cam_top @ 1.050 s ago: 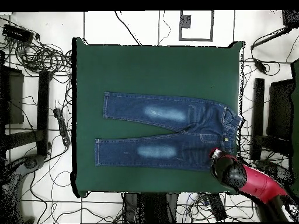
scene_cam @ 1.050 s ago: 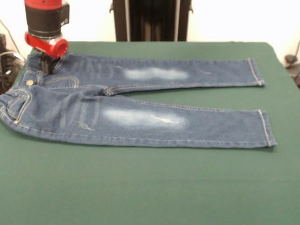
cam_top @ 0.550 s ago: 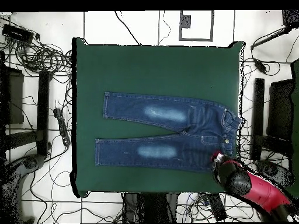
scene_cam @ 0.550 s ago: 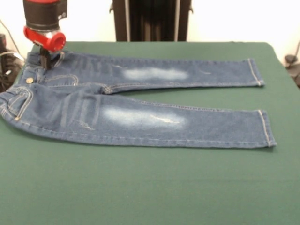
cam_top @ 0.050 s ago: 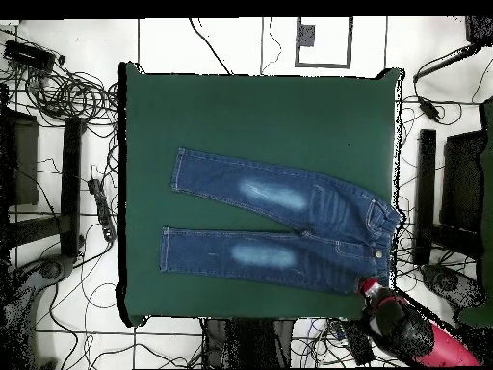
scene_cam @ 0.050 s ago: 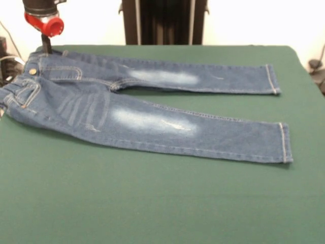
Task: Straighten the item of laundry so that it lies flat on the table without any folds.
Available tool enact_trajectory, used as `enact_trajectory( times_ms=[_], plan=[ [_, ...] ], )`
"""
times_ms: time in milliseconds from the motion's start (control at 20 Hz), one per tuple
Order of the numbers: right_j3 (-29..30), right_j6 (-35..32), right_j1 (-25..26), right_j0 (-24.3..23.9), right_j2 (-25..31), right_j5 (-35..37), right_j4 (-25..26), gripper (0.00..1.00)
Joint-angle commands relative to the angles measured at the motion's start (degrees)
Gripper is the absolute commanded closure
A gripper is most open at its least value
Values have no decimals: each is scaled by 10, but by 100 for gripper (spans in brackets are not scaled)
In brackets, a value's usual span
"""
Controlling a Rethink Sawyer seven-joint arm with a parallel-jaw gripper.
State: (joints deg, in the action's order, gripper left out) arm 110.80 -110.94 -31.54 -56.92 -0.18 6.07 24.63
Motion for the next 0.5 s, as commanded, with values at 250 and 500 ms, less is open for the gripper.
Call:
enact_trajectory(
  times_ms=[250,500],
  plan=[
    [46,-38,32,12,26,24,13,100],
    [52,-41,-5,37,30,44,1,100]
  ],
)
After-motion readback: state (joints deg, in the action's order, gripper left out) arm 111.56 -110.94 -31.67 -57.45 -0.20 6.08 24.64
